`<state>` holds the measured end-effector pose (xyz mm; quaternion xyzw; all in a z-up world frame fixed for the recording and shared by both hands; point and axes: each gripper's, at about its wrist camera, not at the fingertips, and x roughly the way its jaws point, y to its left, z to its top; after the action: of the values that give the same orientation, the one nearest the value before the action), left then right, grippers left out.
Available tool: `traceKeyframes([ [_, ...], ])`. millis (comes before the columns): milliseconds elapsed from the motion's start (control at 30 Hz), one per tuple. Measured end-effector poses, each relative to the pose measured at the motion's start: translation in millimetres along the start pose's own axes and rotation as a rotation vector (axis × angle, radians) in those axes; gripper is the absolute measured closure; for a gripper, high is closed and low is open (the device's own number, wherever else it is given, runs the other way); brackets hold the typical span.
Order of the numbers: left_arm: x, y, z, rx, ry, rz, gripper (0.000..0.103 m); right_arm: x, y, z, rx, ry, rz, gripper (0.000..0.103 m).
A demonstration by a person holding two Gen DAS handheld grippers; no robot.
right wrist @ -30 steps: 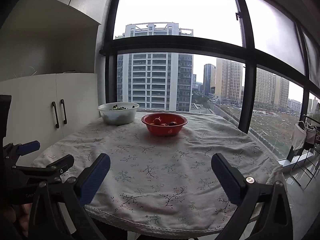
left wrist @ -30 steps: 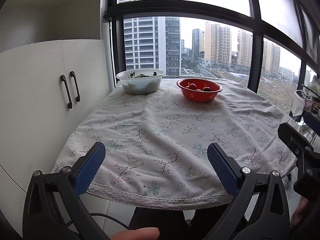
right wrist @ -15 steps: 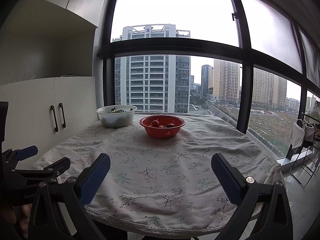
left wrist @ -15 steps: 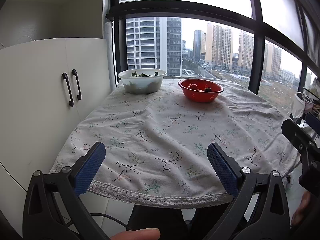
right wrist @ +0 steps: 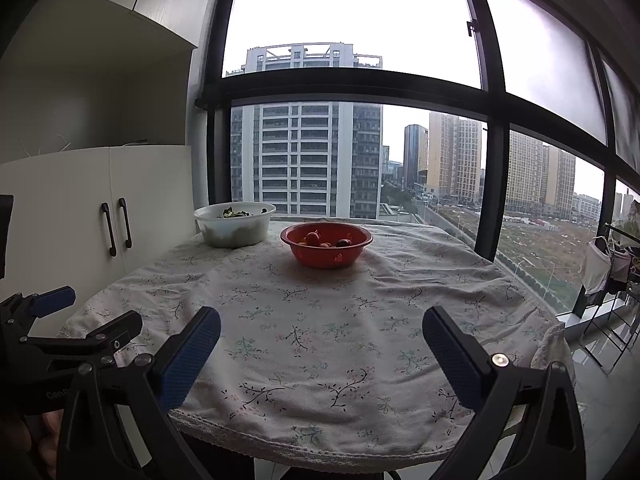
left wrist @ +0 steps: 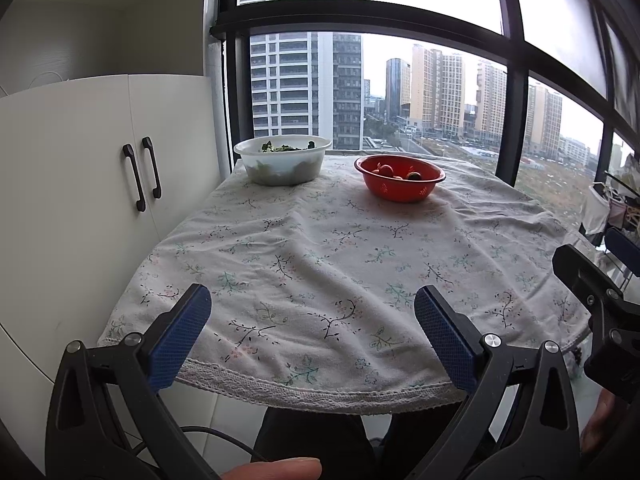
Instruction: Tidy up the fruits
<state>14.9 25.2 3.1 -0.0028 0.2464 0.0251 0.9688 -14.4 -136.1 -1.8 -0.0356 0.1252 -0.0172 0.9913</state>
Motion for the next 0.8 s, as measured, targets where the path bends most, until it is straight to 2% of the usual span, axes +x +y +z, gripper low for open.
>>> traceKeyframes([
  [800,5.0,-1.0,-5.8,-0.011,0.017,0.005,0.000,5.1,2.5,-5.5,-0.012,0.032,0.008,0.000],
])
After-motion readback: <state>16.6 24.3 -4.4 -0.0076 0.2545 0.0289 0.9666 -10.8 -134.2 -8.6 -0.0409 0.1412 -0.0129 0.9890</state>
